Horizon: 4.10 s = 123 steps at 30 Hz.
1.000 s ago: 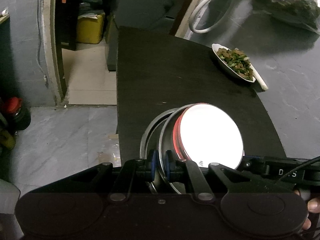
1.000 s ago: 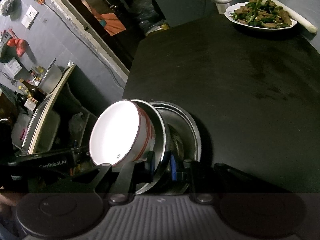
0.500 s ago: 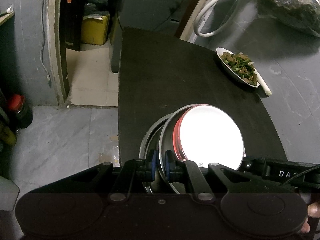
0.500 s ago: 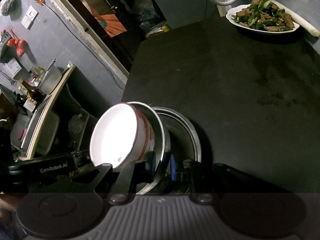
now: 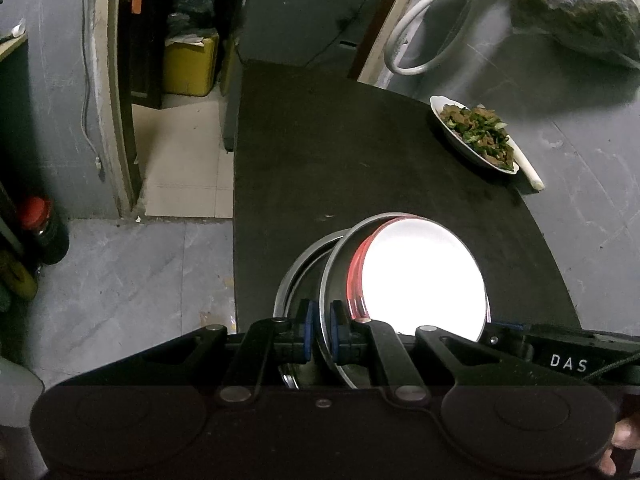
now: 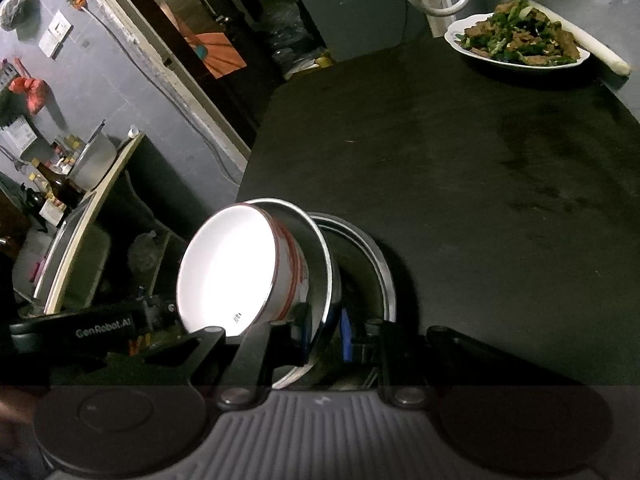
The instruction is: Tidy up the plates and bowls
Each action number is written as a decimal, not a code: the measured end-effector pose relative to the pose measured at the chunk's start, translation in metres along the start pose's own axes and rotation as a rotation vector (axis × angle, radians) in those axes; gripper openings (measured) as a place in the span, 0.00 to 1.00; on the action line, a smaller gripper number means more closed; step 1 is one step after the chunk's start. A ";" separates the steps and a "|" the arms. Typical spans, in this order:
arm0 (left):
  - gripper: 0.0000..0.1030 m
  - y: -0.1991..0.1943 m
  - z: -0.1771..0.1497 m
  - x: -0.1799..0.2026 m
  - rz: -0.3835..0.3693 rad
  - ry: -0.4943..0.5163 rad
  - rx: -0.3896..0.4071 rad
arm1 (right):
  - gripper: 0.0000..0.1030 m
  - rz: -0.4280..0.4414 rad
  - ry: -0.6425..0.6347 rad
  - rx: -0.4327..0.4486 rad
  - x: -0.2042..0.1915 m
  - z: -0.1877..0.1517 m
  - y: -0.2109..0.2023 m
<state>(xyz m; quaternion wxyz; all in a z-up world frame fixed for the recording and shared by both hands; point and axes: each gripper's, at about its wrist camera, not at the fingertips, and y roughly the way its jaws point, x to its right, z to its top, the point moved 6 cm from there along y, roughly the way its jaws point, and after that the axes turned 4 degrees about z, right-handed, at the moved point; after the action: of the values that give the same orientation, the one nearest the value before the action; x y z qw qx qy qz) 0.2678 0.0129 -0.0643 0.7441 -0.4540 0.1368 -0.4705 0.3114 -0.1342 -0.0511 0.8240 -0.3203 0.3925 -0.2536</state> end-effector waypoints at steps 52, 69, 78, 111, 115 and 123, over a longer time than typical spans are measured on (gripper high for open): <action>0.24 -0.006 -0.004 0.005 0.103 0.081 0.007 | 0.24 -0.106 -0.059 0.090 -0.009 -0.018 -0.012; 0.55 -0.017 0.001 -0.002 0.175 0.069 0.061 | 0.32 -0.127 -0.068 0.101 -0.004 -0.018 -0.014; 0.70 -0.024 0.002 -0.007 0.182 0.080 0.090 | 0.33 -0.135 -0.062 0.117 -0.004 -0.020 -0.016; 0.99 -0.064 0.012 -0.035 -0.051 0.237 0.165 | 1.00 -0.486 0.105 0.432 -0.057 -0.057 -0.078; 0.99 -0.080 0.014 -0.042 -0.078 0.267 0.194 | 1.00 -0.508 0.102 0.490 -0.079 -0.065 -0.088; 0.99 -0.115 0.013 -0.053 -0.125 0.313 0.253 | 1.00 -0.540 0.123 0.586 -0.115 -0.082 -0.108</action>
<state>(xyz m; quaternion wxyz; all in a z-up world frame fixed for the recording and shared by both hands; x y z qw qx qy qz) 0.1823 0.0472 0.0231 0.7343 -0.2860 0.1624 -0.5939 0.1625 -0.1554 0.0433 0.7593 -0.1475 0.2540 -0.5808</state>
